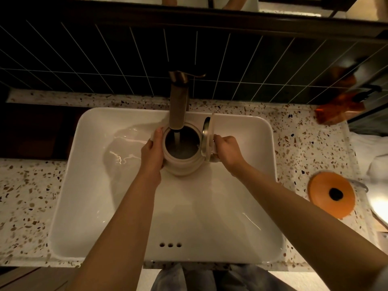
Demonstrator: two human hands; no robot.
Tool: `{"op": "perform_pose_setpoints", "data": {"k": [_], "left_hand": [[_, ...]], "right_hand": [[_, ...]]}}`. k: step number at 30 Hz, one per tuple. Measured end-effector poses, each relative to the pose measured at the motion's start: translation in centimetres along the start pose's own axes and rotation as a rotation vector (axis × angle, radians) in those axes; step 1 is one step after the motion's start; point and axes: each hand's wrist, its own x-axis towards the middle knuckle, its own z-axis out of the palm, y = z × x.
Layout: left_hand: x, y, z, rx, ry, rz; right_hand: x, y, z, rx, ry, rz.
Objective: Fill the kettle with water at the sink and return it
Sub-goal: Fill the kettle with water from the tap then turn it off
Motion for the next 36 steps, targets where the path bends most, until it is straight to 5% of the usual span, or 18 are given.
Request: {"op": "perform_pose_setpoints", "data": {"k": [36], "left_hand": [[-0.7,1.5,0.1,0.052,-0.008,-0.015]], "right_hand": [[0.4,-0.5,0.1,-0.017,0.002,0.013]]}}
